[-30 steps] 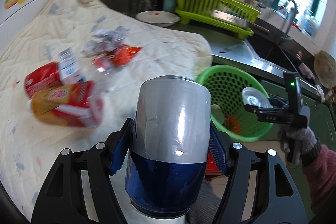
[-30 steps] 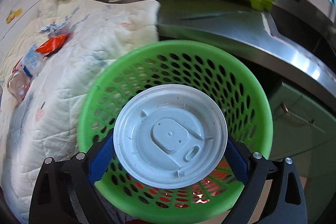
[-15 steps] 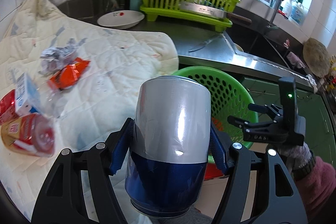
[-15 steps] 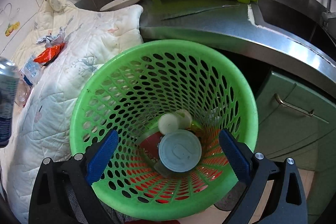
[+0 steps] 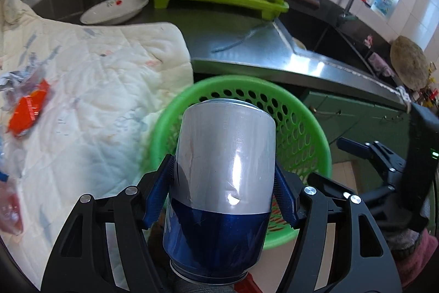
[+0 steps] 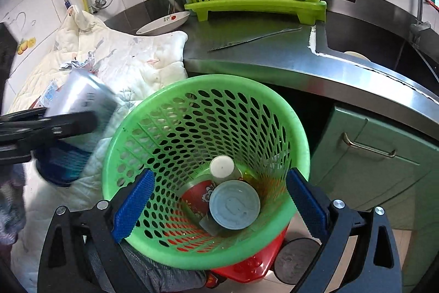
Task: Collect trash
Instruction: 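Lower the blue-and-silver can into the basket and open the left gripper, then move both grippers back from the basket to the trash on the cloth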
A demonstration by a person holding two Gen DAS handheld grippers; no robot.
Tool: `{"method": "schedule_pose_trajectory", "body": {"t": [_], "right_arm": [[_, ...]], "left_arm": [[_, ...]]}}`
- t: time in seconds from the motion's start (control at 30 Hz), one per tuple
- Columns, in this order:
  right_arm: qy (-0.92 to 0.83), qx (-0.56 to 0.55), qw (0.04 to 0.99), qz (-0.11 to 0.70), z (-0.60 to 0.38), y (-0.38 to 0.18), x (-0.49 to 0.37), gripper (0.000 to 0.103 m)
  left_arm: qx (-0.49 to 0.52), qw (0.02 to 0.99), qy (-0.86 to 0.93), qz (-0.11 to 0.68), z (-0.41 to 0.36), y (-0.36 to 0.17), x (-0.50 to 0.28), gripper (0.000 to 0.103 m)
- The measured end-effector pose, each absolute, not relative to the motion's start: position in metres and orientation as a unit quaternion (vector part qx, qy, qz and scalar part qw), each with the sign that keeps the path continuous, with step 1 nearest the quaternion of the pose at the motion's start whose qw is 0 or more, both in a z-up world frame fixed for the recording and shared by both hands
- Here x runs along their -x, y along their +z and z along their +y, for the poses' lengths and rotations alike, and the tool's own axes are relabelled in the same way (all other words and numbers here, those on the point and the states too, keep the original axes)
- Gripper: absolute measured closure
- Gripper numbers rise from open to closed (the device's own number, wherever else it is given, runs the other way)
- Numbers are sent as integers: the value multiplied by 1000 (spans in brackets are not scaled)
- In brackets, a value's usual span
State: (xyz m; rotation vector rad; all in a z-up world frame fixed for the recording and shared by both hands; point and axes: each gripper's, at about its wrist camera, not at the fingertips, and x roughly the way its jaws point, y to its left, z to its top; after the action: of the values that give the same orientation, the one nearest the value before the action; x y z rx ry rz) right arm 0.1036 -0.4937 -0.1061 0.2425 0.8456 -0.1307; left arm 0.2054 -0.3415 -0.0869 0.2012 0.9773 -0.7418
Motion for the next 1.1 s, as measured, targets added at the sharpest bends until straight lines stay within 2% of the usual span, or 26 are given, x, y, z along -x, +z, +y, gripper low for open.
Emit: {"method": "schedule_pose_trajectory", "body": {"t": [0.33,0.43,0.73,1.1], "right_arm": [[-65,-124,901,411,-501,-111,-92,10],[-64,-127,900,411,-502,-112,-90,10],[-60,-122,903,407,-492,-105,-88,10],[-34,-105,911,398,-456,-85,-95,10]], "left_arm": [[-108,795,-342,489,-364,-122,-209,35],[-104,794,-342,491,-362,-124,-208,31],[-92,802,-342,481,-336,-109,-197,31],[-63,837,-292,459,-255,-80,-185,31]]}}
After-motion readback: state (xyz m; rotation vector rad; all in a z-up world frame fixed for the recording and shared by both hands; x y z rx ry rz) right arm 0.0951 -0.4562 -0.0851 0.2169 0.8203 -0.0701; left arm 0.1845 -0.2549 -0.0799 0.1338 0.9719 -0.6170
